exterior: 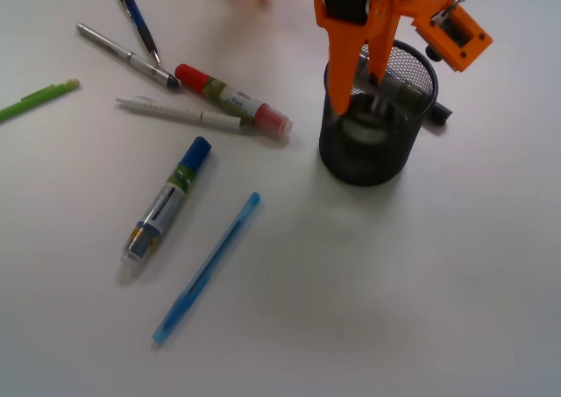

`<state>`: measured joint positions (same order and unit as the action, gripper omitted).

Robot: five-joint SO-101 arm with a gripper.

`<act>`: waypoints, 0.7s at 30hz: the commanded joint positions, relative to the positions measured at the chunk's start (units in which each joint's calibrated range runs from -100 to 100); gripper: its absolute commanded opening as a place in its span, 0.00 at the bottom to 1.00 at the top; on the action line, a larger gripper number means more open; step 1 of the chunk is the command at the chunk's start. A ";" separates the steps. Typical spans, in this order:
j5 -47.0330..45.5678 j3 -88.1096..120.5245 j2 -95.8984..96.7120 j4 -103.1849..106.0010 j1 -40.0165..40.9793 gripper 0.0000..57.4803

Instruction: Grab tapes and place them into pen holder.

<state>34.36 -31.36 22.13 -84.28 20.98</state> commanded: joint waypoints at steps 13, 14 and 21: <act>-6.15 -10.04 -12.56 -11.87 -0.23 0.51; -8.45 -11.22 -15.03 -13.80 -1.43 0.51; -25.05 -8.23 -28.12 -14.94 -13.31 0.42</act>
<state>17.46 -40.79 0.52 -98.36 12.62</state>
